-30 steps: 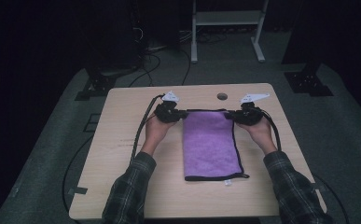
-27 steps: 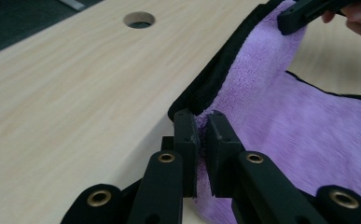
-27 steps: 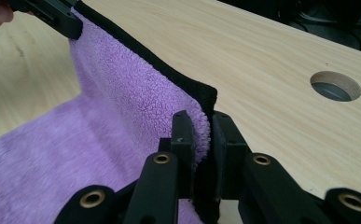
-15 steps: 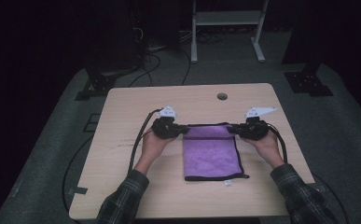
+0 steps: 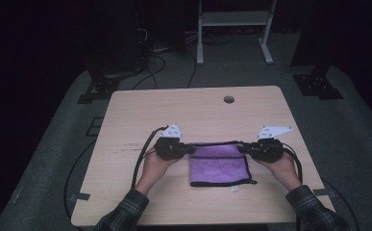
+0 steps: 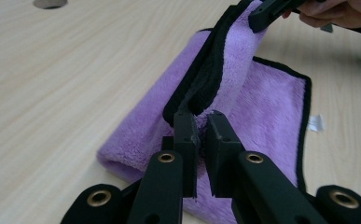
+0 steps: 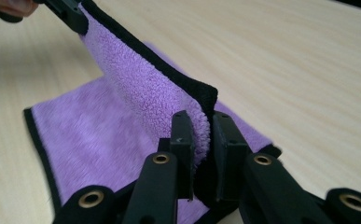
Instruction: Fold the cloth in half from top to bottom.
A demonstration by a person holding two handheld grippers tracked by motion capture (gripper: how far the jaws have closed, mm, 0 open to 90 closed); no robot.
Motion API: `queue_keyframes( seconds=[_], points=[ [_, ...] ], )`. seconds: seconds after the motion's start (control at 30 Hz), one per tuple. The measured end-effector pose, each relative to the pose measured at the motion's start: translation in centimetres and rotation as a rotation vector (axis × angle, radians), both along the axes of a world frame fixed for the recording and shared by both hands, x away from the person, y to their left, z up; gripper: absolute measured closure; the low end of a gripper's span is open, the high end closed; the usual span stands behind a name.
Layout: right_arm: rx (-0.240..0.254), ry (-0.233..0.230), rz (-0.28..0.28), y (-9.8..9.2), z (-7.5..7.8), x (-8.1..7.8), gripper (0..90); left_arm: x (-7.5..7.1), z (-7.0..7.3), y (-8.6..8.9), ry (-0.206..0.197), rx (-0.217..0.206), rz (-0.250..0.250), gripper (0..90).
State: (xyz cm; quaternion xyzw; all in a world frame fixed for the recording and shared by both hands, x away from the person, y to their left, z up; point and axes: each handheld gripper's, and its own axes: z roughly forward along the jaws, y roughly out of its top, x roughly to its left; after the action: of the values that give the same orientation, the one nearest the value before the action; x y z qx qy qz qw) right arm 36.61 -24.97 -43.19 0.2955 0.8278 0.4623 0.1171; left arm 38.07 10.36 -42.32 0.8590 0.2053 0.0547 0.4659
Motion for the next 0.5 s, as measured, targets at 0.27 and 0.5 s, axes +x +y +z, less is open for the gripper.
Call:
queue_keyframes(
  seconds=[0.27, 0.5],
  points=[
    [-0.036, 0.058, 0.038, 0.3, -1.5, -1.8, 76.7, -1.2, -2.0, -0.2, 0.07, 0.055, -0.016, 82.8],
    [-0.05, 0.108, 0.036, 0.1, -2.4, -2.3, 64.0, -1.8, -3.2, -0.1, 0.1, 0.082, -0.01, 72.6]
  ],
)
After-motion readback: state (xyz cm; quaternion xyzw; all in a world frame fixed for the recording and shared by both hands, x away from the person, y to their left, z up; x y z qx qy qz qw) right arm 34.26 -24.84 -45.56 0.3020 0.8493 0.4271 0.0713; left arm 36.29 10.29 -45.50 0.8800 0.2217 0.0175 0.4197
